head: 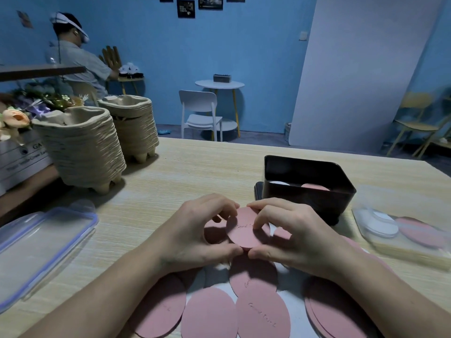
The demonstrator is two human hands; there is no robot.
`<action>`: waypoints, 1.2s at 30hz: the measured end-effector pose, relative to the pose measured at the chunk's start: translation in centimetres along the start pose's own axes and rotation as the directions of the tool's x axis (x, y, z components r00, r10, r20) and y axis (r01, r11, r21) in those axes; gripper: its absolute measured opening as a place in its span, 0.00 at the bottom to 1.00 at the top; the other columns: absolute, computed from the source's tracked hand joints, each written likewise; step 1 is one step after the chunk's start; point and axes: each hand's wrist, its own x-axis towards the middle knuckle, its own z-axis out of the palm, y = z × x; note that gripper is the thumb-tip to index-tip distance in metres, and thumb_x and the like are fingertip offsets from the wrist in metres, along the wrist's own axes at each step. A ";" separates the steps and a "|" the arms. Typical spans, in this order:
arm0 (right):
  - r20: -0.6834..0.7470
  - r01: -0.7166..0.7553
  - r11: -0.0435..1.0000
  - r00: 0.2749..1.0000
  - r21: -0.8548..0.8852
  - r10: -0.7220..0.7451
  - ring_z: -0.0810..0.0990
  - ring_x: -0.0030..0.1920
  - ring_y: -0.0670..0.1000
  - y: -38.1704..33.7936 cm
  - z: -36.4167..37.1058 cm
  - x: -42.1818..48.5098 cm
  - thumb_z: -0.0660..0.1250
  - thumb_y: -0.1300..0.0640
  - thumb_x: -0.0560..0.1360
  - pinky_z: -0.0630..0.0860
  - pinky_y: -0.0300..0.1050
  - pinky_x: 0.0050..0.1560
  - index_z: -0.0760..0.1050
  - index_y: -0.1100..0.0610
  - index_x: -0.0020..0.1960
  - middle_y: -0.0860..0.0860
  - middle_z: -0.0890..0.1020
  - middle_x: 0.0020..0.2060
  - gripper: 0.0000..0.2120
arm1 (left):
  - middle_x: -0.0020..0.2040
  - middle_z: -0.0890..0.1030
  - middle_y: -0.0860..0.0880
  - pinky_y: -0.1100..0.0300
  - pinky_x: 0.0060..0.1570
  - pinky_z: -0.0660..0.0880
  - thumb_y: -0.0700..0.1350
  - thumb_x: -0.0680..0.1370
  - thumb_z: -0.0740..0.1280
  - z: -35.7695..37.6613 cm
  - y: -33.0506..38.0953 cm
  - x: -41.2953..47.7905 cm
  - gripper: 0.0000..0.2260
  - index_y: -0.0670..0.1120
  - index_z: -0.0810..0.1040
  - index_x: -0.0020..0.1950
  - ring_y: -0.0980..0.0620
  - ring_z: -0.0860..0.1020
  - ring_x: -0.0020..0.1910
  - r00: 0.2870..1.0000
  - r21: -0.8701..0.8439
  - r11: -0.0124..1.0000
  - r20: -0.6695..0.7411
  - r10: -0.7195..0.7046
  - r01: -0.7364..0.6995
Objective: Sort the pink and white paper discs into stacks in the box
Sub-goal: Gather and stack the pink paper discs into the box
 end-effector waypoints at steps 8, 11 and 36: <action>0.049 0.012 0.998 0.999 -0.056 -0.010 0.81 0.63 0.47 0.2 0.3 0.0 0.76 0.37 0.72 0.80 0.49 0.54 0.77 0.54 0.49 0.50 0.81 0.60 0.21 | 0.53 0.84 0.53 0.53 0.48 0.79 0.54 0.72 0.79 0.4 0.1 -0.1 0.19 0.48 0.80 0.57 0.54 0.82 0.50 0.999 0.071 0.996 -0.009 0.054 -0.053; 0.067 0.009 0.998 0.998 -0.058 -0.005 0.83 0.56 0.52 0.2 0.3 0.0 0.77 0.38 0.72 0.80 0.50 0.50 0.76 0.53 0.49 0.48 0.79 0.60 0.20 | 0.55 0.82 0.53 0.53 0.47 0.80 0.51 0.71 0.79 0.5 0.2 0.1 0.16 0.47 0.79 0.53 0.53 0.81 0.51 0.996 0.121 0.988 0.005 0.093 -0.093; 0.140 0.008 0.996 0.990 -0.088 0.005 0.76 0.58 0.52 -0.2 -0.2 -0.1 0.77 0.47 0.72 0.75 0.47 0.57 0.75 0.52 0.49 0.47 0.78 0.59 0.15 | 0.58 0.77 0.58 0.54 0.43 0.80 0.55 0.73 0.76 0.5 1.0 0.9 0.13 0.50 0.79 0.50 0.53 0.82 0.48 0.991 0.165 0.983 0.114 0.064 -0.082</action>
